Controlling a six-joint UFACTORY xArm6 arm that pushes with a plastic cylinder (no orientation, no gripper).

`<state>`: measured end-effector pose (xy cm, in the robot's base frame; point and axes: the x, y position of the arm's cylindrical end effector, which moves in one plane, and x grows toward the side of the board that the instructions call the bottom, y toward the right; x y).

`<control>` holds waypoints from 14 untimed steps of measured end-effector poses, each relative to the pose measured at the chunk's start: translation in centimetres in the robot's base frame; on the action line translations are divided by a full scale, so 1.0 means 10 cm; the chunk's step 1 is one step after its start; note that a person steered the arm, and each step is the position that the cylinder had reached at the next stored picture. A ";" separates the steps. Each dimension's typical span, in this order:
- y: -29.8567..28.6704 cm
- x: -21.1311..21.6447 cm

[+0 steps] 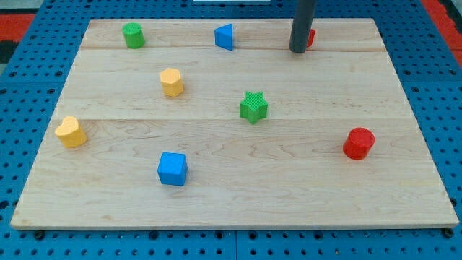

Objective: Move blue triangle below red star

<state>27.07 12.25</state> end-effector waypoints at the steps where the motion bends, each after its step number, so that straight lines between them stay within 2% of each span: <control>1: 0.05 -0.07; 2: -0.34 0.37; 3: -1.08 0.55; 4: -1.91 0.45; 5: -2.03 0.24; 9: -2.03 0.17; 10: -2.02 0.07; 12: -2.43 -0.45; 14: -1.22 -0.37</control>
<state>23.36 0.09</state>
